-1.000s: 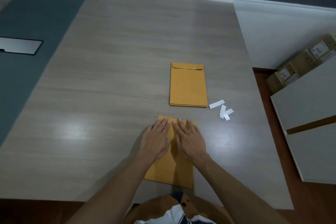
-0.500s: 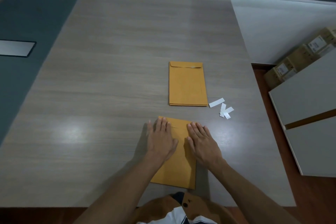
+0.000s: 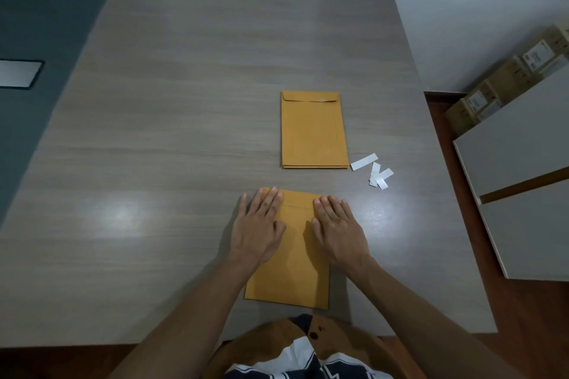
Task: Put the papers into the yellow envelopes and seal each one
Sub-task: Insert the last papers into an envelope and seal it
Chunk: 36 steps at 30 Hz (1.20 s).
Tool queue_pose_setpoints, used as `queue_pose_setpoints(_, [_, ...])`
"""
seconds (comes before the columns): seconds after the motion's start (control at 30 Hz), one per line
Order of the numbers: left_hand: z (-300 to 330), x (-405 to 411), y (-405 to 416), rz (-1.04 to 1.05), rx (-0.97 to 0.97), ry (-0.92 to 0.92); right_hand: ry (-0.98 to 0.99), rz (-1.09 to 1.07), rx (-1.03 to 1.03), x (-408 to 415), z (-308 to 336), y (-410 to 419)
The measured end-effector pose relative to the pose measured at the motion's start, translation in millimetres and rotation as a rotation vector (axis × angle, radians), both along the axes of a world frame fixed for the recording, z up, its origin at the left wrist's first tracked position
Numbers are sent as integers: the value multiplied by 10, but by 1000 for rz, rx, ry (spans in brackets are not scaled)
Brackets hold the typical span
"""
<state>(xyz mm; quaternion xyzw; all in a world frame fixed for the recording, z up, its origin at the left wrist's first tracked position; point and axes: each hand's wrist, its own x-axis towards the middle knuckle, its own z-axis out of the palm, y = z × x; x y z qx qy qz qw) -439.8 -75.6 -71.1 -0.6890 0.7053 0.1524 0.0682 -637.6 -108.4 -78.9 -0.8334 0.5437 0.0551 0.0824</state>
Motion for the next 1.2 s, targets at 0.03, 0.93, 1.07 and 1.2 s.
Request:
queue_pose_setpoints(0.03, [-4, -12, 0, -2, -1, 0, -8, -12, -3, 54, 9, 3])
queue_pose_setpoints(0.93, [181, 72, -302, 48, -166, 162, -218, -5, -66, 54, 226, -346])
queue_pose_setpoints(1.07, [299, 101, -440, 142, -155, 309, -244, -86, 18, 123, 251, -509])
queue_pose_setpoints(1.2, [301, 133, -563, 143, -69, 275, -230, -142, 110, 141, 262, -552])
